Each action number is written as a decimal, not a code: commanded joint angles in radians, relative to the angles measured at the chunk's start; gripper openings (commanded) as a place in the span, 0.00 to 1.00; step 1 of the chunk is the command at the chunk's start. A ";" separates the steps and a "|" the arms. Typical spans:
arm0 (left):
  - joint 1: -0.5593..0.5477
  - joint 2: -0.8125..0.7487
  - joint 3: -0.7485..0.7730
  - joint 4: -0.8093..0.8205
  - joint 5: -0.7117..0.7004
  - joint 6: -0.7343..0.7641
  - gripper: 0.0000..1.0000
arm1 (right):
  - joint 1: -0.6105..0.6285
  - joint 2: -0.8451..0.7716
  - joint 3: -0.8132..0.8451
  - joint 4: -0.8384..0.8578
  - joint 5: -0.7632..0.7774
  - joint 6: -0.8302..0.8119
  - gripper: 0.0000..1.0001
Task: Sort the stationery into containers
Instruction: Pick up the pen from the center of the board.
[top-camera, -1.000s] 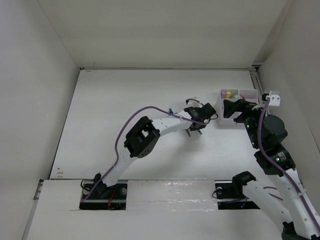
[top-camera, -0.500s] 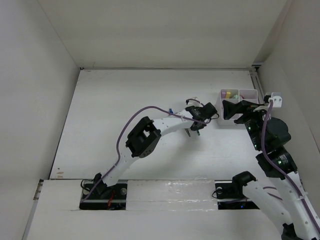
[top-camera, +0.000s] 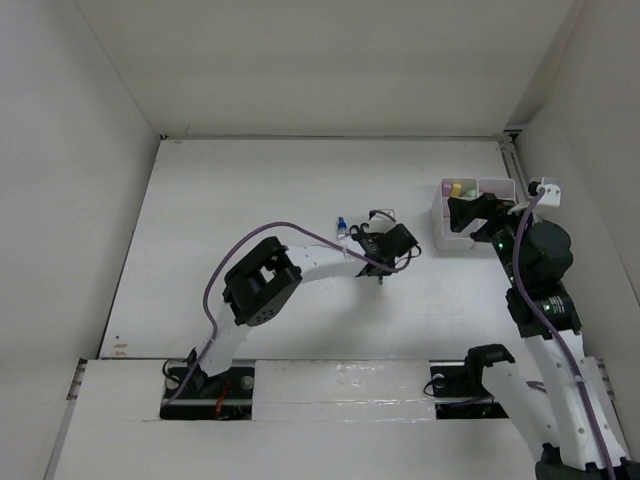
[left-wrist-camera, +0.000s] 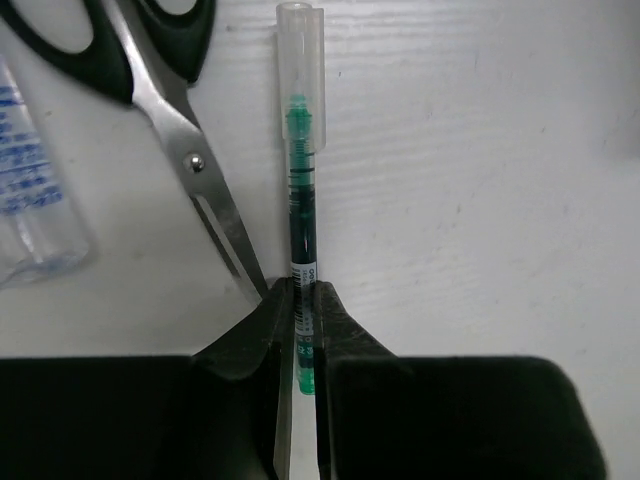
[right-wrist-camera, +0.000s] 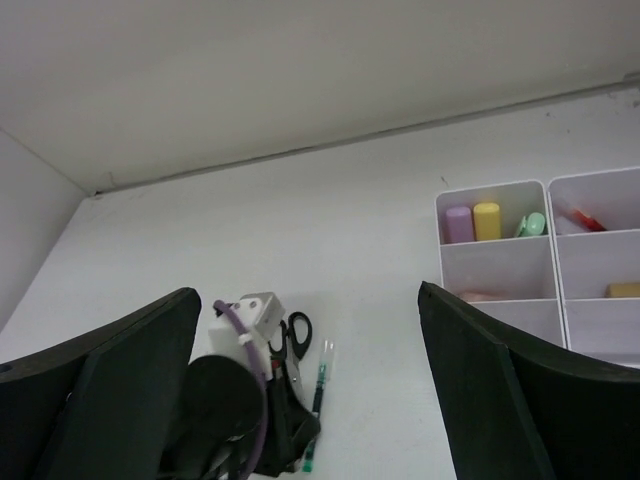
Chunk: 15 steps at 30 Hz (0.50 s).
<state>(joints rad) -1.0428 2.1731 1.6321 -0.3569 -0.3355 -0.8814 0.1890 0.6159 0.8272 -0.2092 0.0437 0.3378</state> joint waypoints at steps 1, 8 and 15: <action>-0.016 -0.146 -0.104 0.133 -0.063 0.163 0.00 | -0.100 0.005 -0.029 0.086 -0.177 0.062 0.96; -0.034 -0.349 -0.346 0.392 -0.109 0.283 0.00 | -0.174 0.129 -0.111 0.264 -0.444 0.083 0.95; -0.054 -0.463 -0.459 0.550 -0.048 0.372 0.00 | -0.183 0.225 -0.212 0.405 -0.646 0.142 0.95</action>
<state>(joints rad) -1.0801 1.7802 1.2087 0.0711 -0.3927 -0.5846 0.0132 0.8337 0.6476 0.0422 -0.4515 0.4316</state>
